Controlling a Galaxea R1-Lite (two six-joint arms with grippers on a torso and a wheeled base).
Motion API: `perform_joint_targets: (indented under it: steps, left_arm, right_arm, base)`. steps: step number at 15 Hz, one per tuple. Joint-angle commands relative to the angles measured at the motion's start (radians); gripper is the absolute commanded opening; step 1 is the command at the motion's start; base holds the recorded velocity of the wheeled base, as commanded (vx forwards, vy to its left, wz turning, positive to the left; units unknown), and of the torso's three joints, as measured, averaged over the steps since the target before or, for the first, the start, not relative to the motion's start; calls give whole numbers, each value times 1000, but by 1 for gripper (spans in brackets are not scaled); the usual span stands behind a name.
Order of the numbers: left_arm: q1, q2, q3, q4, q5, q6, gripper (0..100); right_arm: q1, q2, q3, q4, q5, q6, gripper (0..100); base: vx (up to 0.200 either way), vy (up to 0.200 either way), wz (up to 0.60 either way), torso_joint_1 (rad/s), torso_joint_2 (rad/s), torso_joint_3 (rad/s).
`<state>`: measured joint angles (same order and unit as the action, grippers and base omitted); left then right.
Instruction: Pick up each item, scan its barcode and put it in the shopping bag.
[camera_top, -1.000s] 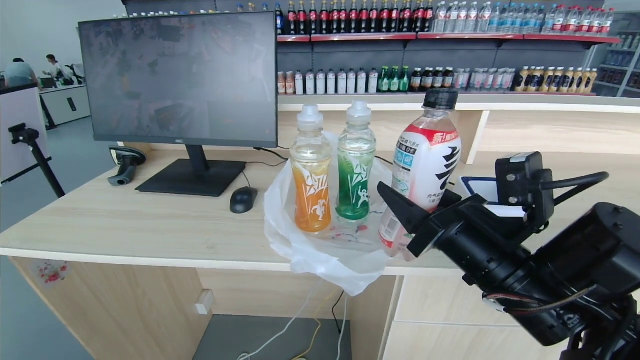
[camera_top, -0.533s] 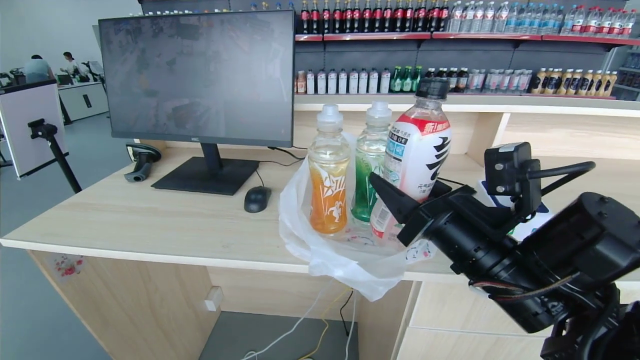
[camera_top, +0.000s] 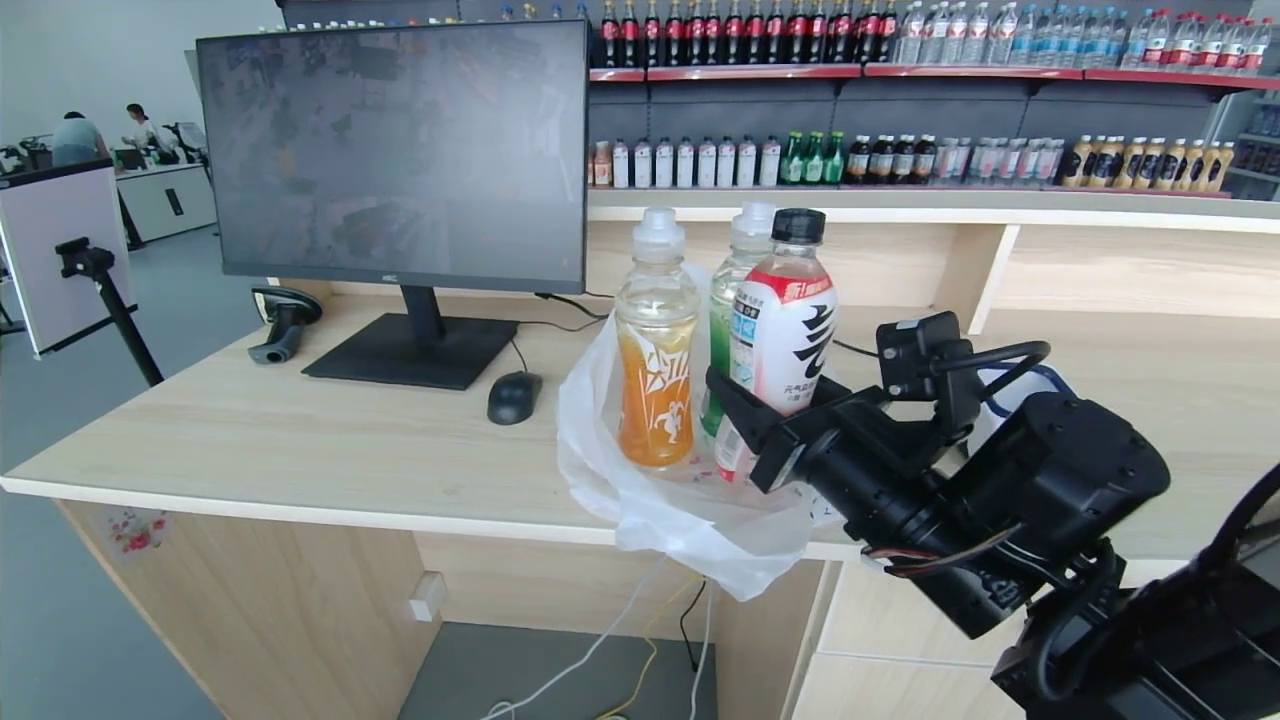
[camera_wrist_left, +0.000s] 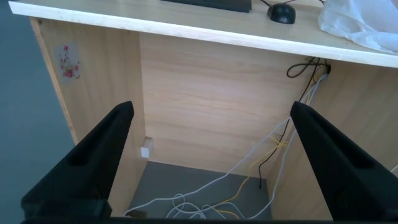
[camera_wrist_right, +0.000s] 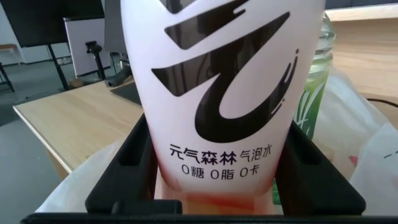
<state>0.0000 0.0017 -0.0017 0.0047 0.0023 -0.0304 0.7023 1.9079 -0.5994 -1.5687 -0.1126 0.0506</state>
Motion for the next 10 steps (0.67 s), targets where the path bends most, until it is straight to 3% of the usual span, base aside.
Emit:
perform_joint_targets:
  steps: [1, 10]
  left_arm:
    - [0, 0, 0, 0, 1, 0, 100]
    - [0, 0, 0, 0, 1, 0, 100]
  right_arm:
    - [-9, 68, -51, -2, 16, 0, 0]
    - [-23, 132, -112, -2, 19, -5, 0]
  base:
    - [0, 0, 0, 0, 0, 0]
    - [0, 0, 0, 0, 0, 0]
